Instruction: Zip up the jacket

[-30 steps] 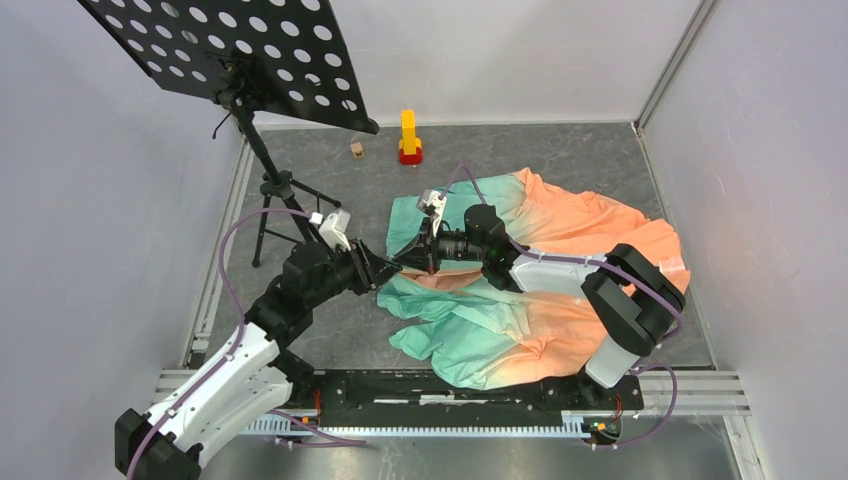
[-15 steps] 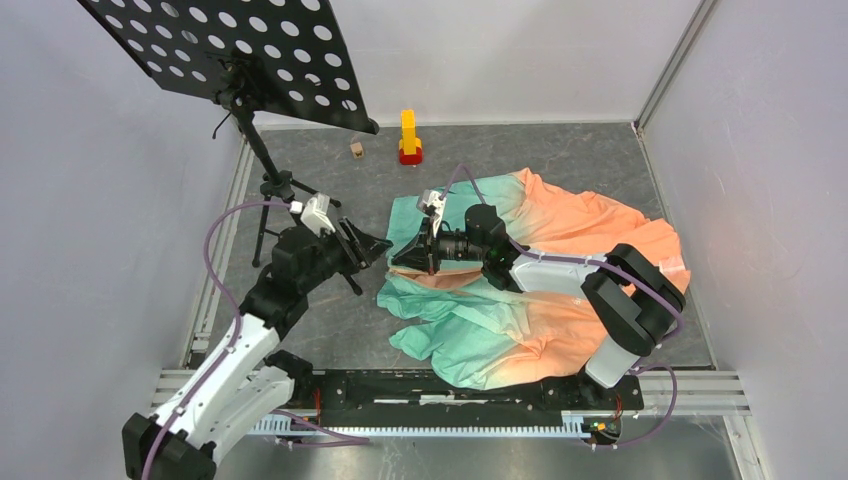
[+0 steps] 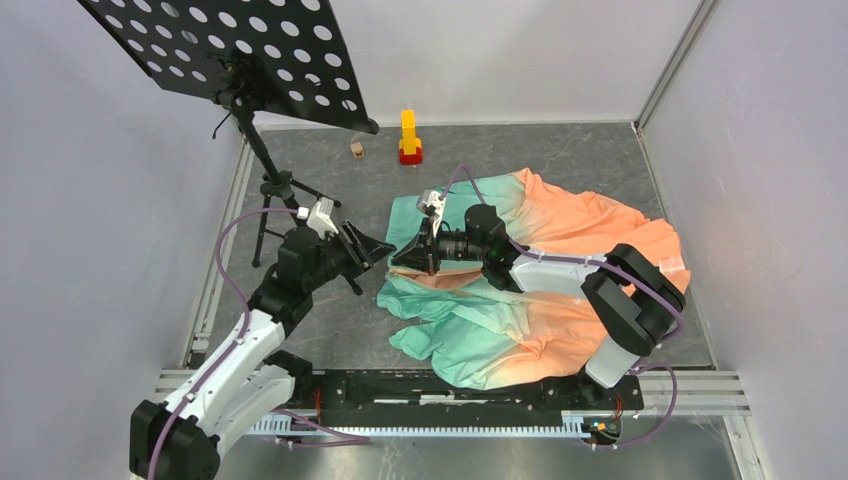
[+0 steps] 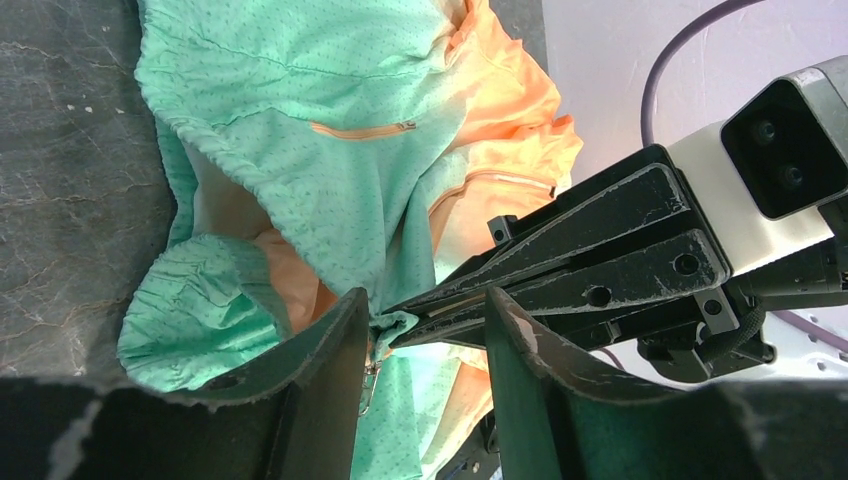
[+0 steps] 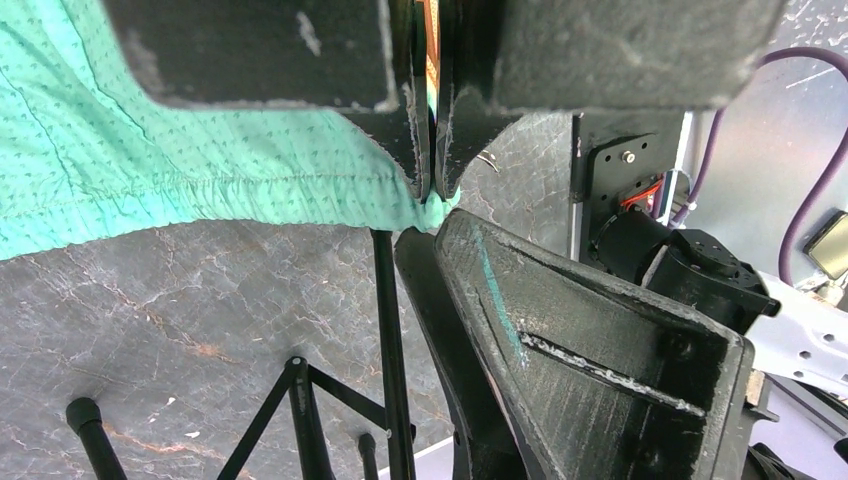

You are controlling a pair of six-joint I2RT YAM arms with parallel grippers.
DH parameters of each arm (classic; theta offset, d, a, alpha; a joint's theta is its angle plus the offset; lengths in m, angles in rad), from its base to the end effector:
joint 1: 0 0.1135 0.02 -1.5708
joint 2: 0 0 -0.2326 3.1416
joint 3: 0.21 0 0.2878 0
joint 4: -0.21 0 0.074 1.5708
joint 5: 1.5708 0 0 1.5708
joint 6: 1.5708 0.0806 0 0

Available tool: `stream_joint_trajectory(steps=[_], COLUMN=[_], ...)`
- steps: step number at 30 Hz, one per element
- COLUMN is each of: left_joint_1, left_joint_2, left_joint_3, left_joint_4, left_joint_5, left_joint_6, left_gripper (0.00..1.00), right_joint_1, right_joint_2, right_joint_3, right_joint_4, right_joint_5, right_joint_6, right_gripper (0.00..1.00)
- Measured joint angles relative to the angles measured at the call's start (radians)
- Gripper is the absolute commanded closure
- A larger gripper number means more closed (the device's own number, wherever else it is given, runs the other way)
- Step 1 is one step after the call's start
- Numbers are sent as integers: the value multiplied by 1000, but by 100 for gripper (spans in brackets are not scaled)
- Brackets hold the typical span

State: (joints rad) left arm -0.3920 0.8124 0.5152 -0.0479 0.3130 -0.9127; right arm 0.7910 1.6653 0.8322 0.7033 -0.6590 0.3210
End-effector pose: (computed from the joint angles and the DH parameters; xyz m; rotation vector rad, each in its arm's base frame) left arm 0.2572 -0.1332 0.2063 -0.3108 2.0584 -1.1426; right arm 0.2548 0.3278 0.1593 -0.9432 1.6222 1.3548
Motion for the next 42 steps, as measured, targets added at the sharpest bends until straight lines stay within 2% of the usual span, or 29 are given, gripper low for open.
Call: stream_joint_trajectory(steps=[4,8,12,16,27,33,35,37,40,42], left_joint_1=[0,0,0,0,-16,-24,-26,-29,-31,-31], left_joint_2=[0,2,2,2,29,30,30,29,26,18], left_joint_3=[-3,-5,-6,-15,-40,-61,-74,-83,-94,-99], left_joint_4=[1,2,-2,-3,45,82,109,134,159,161], left_joint_5=[-4,-10,-24,-36,-47,-51,-52,-51,-52,-57], left_joint_6=[-2,-14,-18,-23,-53,-77,-90,-105,-119,-126], left_gripper=[50,45,45,53,55,73,83,97,98,98], right_joint_1=[0,0,0,0,0,0,0,0,0,0], right_joint_2=[0,0,0,0,0,0,0,0,0,0], right_joint_3=[0,0,0,0,-3,-10,-10,-12,-12,-12], right_joint_4=[1,6,11,20,23,28,31,31,35,35], right_joint_5=[0,1,1,1,5,5,6,9,14,15], right_joint_6=[0,1,2,7,17,26,28,32,34,34], right_gripper=[100,100,100,100,100,100,99,100,100,94])
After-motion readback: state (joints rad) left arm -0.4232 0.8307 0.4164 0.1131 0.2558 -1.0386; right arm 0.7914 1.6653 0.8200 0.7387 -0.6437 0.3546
